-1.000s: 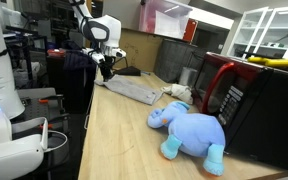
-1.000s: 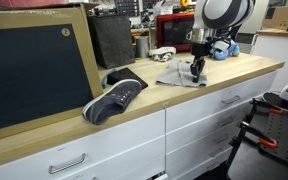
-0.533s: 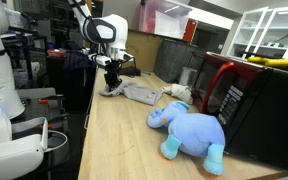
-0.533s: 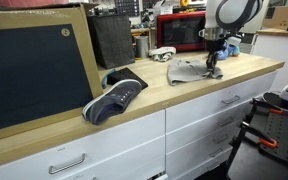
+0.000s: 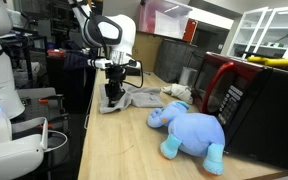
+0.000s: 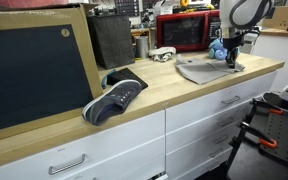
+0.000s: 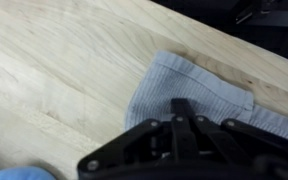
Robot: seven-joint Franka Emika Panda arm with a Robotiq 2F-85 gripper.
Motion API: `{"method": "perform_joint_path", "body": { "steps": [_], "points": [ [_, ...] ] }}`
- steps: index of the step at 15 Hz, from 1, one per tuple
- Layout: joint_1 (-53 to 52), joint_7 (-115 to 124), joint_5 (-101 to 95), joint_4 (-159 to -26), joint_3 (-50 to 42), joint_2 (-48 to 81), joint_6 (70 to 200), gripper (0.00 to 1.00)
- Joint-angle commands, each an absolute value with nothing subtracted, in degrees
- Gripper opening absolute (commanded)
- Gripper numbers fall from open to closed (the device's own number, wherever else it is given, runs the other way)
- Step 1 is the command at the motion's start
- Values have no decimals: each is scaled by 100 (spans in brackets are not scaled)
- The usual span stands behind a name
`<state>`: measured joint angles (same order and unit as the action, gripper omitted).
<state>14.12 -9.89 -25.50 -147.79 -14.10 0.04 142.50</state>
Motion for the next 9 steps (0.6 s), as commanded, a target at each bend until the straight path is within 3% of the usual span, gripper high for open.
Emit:
{"method": "perform_joint_path", "body": {
  "steps": [1, 9],
  "points": [
    [1428, -1116, -2448, -14593, -1430, -51, 13668, 0],
    [1161, -1889, -785, -14066, -1261, -868, 12516, 0]
  ]
}}
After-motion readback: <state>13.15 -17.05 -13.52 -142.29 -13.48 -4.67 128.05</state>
